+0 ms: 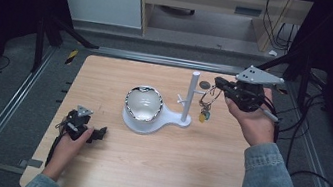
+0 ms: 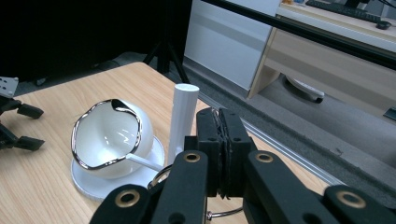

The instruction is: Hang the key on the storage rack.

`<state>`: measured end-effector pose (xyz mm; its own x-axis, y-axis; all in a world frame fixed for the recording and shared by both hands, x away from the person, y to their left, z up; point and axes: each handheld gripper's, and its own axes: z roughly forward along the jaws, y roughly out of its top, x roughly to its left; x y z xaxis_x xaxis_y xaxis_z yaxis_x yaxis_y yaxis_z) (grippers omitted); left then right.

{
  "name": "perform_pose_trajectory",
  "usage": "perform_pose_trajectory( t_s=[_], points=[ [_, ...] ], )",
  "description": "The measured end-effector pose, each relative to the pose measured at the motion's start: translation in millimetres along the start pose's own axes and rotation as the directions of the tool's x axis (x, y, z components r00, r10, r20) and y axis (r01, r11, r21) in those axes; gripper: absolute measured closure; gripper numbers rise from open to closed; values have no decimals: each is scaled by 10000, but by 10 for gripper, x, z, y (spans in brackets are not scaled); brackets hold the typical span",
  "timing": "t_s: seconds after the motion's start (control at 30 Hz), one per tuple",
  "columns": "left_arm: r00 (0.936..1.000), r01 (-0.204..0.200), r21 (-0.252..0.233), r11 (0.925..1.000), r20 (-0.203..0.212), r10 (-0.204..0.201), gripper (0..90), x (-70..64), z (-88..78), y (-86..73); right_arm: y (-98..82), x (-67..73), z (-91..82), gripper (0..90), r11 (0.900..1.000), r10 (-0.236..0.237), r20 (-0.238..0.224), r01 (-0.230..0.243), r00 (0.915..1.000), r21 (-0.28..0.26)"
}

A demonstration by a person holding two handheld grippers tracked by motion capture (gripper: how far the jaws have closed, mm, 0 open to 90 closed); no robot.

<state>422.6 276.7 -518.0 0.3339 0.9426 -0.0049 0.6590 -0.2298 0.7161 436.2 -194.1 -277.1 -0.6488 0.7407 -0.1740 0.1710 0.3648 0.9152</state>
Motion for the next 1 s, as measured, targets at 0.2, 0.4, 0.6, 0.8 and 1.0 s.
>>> perform_pose_trajectory(
  t_s=[0.2, 0.4, 0.6, 0.8, 1.0],
  points=[
    [10000, 1, 0, 10000, 1, -1, 0, 0, 0, 0, 21, 13, 43, 887, 10000, -42, -47, 42, 10000, 42],
    [10000, 1, 0, 10000, 1, -1, 0, 0, 0, 0, 21, 19, 82, 887, 9999, -53, -79, 54, 10000, 115],
    [10000, 0, -1, 10000, -2, 0, 0, 0, 0, 0, 7, 25, 122, 888, 9998, -52, -106, 54, 9999, 185],
    [10000, 4, -2, 10000, 0, -4, 0, 0, 0, 0, -16, 24, 162, 892, 9996, -37, -129, 41, 9999, 282],
    [10000, -1, 0, 10000, 4, 1, 0, 0, 0, 0, -47, 29, 220, 894, 9983, -229, -88, 234, 9997, 528]
  ],
)
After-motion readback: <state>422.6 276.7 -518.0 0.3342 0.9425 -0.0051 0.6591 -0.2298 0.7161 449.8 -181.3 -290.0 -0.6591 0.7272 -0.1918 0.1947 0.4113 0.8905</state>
